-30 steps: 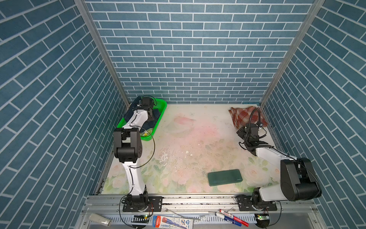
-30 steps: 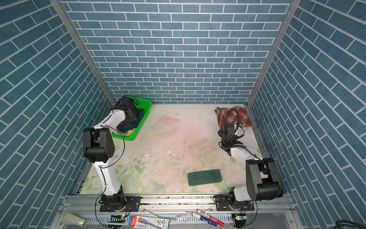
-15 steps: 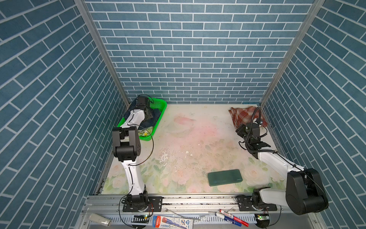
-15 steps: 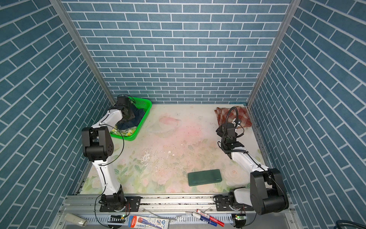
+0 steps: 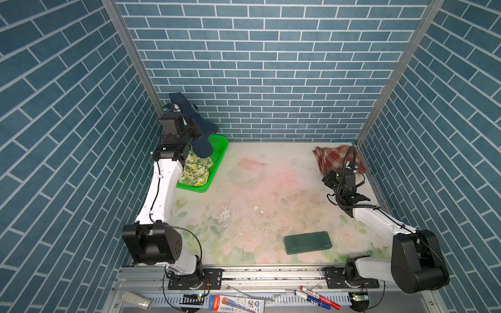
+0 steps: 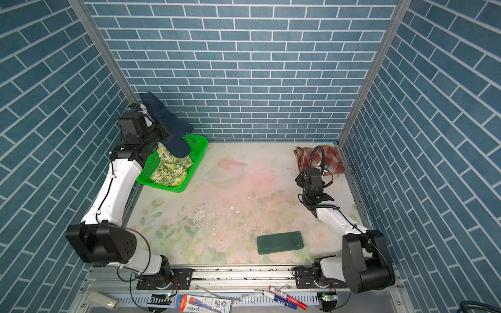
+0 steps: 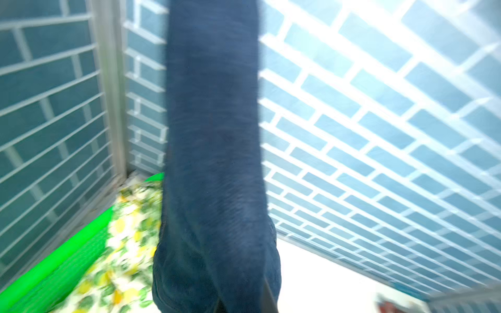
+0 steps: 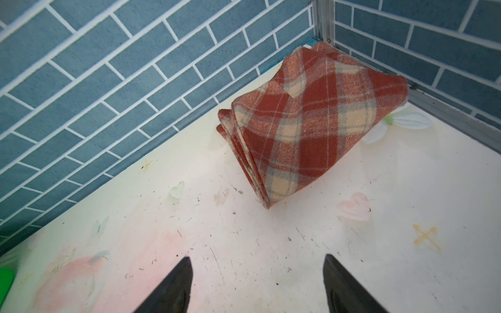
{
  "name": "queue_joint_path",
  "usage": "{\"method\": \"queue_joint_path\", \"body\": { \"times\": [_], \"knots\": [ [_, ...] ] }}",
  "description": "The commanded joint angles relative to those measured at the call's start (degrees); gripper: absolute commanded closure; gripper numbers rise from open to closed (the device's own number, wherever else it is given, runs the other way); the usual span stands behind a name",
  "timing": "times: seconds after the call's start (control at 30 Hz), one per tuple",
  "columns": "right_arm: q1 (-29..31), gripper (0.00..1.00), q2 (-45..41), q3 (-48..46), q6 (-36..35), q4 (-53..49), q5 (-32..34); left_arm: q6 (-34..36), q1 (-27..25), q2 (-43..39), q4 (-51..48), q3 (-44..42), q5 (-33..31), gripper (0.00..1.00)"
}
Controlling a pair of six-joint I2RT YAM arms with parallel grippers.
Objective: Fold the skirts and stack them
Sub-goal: 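Grasp the denim skirt in the green basket with the left gripper and lift it out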
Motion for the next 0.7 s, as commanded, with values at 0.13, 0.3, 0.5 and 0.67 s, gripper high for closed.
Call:
{"method": "queue_joint_path", "body": {
  "times": [0.13,0.3,0.5,0.67],
  "knots": [
    [0.2,0.23,-2.8,3.0,-3.4,-3.9,-1.8,-3.4,-6.5,-8.1,11.7,-4.6,12.8,1.0],
    [-0.4,0.19,-3.1,6.0,-4.0,-8.8,-6.3,-5.6,-16.0,-7.6,14.3,-8.5,15.8,1.0],
    [-3.0,0.17,-5.1,5.7,-3.0,-11.2,-10.0,-10.4,-26.5,-2.2,23.6,-13.5,19.7,1.0],
    [-5.9,0.16,-7.8,4.9,-3.2,-12.8,-12.3,-14.5,-29.6,-0.2,30.0,-18.6,22.4,0.74]
  ]
}}
